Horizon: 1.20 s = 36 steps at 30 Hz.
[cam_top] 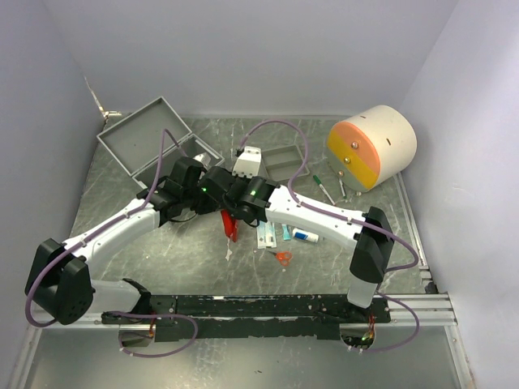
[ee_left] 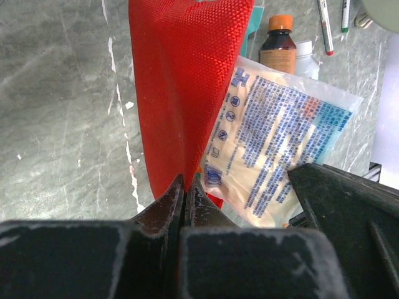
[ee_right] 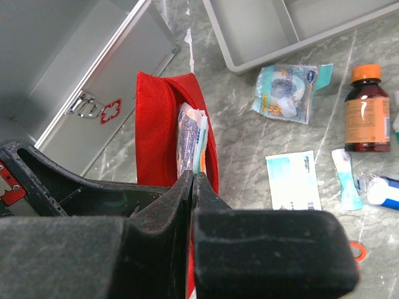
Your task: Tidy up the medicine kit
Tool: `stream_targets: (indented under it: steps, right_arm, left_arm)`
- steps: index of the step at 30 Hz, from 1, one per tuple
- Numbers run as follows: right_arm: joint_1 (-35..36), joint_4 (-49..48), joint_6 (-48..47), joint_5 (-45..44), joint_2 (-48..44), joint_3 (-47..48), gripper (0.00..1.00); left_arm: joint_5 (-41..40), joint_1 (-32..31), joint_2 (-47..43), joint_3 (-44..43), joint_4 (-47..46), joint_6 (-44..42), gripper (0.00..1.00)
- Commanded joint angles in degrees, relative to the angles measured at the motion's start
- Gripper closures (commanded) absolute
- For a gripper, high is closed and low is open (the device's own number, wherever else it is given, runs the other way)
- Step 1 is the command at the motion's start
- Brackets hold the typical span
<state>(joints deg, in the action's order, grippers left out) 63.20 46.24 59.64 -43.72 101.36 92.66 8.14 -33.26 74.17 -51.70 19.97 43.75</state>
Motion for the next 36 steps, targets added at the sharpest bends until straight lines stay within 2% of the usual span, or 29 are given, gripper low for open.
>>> stream_targets:
  steps: [1,7,9,17,22,27,36]
  right_arm:
    - [0.3,1.8,1.5,-2.8,-1.8,0.4,1.0]
    - [0.3,-2.8,-2.3,0.8,-2.0,-1.6,1.0]
    - [0.1,-5.6,-3.5,3.2,-2.1,-3.1,0.97]
    - [-2.6,-26.1,-6.4,15.1,-9.2,-16.8,0.88]
    - [-4.8,-33.6,-7.4,21.0,-12.3,-23.2,0.8]
    - [-5.0,-32.5,-8.3,21.2,-11.4,-23.0,0.73]
    - [-4.9,-24.0,-7.6,16.4,-10.0,-19.8,0.7]
  left_arm:
    - [-0.1,-0.5,0.7,-0.5,-1.6,-0.9,0.93]
    - [0.0,-0.5,0.8,-0.5,-1.6,-0.7,0.93]
    - [0.1,-0.5,0.6,-0.4,-1.8,-0.5,0.93]
    - [0.2,-0.5,-0.6,0.5,-2.8,-0.1,0.93]
    - [0.3,-0.5,-1.7,1.8,-4.2,-0.7,0.93]
    - [0.8,-0.5,-2.1,3.1,-5.4,-2.2,0.93]
    - [2.2,-0.5,-3.2,4.8,-8.1,-3.8,0.93]
